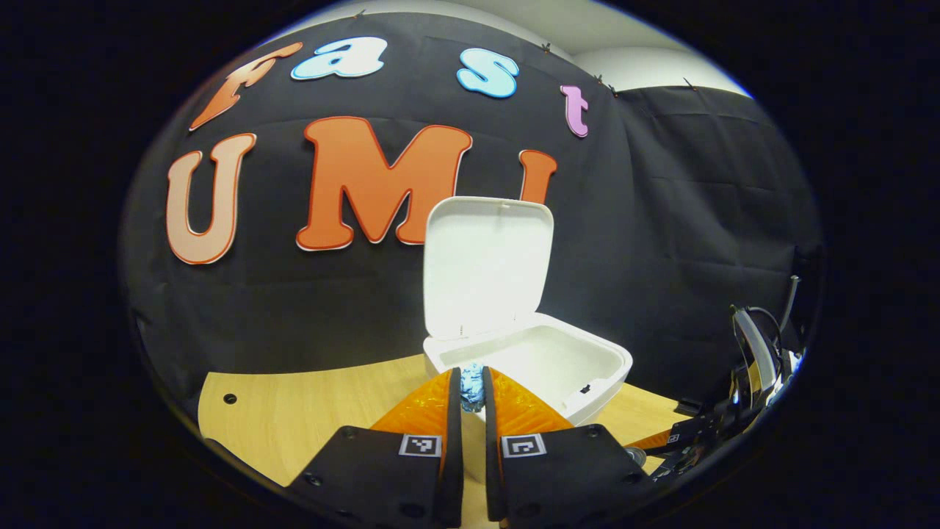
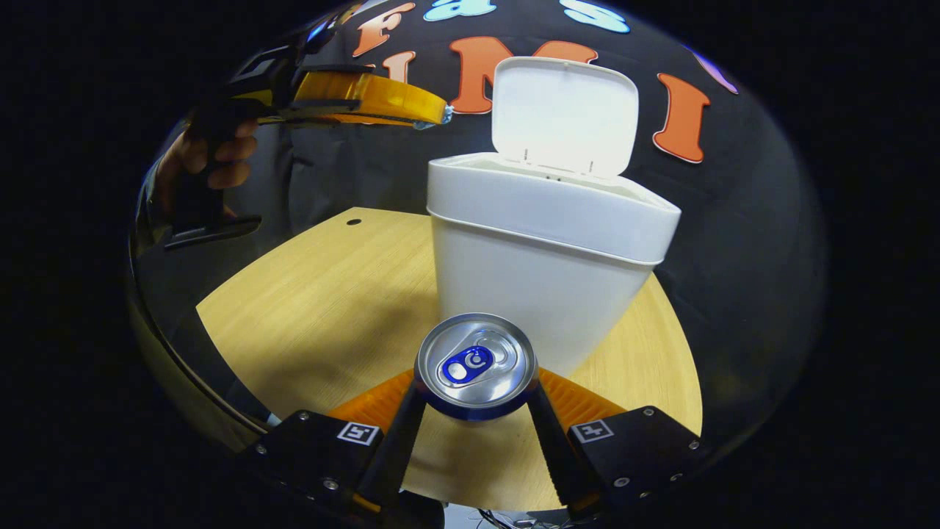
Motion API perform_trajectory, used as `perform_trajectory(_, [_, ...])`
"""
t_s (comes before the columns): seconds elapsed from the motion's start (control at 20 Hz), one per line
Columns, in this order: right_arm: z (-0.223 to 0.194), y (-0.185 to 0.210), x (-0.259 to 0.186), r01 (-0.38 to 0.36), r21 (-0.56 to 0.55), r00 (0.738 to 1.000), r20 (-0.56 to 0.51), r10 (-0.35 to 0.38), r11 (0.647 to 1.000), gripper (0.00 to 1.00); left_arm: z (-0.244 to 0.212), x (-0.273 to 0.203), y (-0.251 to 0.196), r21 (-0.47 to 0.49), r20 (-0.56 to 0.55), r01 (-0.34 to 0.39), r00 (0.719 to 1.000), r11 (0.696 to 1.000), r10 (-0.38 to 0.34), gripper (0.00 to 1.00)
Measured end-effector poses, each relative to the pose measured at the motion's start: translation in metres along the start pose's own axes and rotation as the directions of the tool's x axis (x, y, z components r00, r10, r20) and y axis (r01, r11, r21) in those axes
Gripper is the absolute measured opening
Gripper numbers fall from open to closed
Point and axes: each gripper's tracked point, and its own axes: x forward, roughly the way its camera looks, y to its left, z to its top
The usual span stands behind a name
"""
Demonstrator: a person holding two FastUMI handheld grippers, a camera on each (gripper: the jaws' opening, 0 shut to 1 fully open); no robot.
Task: Press the lid of the desktop garbage bin to open it, pick up the crumpled paper on the desktop and throw it into the bin, then pick up the pop can on the desktop and drop it into the bin, and finally close the garbage bin lid.
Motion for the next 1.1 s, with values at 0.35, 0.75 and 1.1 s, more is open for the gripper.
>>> perform_trajectory(0.35, [-0.001,-0.030,-0.013,0.074,0.054,0.997,0.017,-0.075,0.996,0.80,-0.011,0.018,-0.026,0.005,-0.033,0.047,0.998,0.999,-0.047,0.16])
perform_trajectory(0.75, [0.000,-0.058,-0.030,0.150,0.094,0.988,0.022,-0.153,0.984,0.80,-0.026,0.020,-0.028,-0.014,-0.073,0.044,0.996,0.999,-0.045,0.16])
perform_trajectory(1.1, [0.025,-0.086,-0.052,0.225,0.098,0.970,0.070,-0.232,0.969,0.80,-0.026,0.015,-0.025,-0.009,-0.071,0.038,0.997,0.999,-0.039,0.25])
